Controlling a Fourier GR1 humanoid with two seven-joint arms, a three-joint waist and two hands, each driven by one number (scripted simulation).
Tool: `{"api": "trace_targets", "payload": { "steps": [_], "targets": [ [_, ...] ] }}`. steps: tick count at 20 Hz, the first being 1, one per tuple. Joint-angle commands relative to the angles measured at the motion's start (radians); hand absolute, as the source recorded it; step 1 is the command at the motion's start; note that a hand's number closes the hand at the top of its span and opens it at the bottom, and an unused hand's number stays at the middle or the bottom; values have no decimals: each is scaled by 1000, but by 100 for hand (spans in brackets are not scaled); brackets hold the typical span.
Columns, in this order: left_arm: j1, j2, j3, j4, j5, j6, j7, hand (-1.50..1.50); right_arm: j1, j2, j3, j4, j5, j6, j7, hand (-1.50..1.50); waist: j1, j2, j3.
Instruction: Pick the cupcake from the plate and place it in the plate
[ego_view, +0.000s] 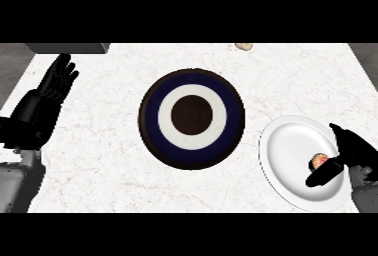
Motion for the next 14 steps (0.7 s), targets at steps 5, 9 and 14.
{"api": "trace_targets", "payload": {
  "steps": [5, 9, 14],
  "targets": [
    [-49, -61, -6, 30, -64, 19, 27, 0, 37, 92, 4, 62, 60, 18, 55, -150, -2, 0, 0],
    [-17, -48, 22, -25, -51, -18, 43, 0, 64, 103, -13, 120, 101, 6, 16, -150, -1, -1, 0],
    [74, -55, 19, -90, -52, -39, 33, 0, 17, 85, -8, 204, 244, -137, -175, 150, 10, -1, 1]
  ]
}}
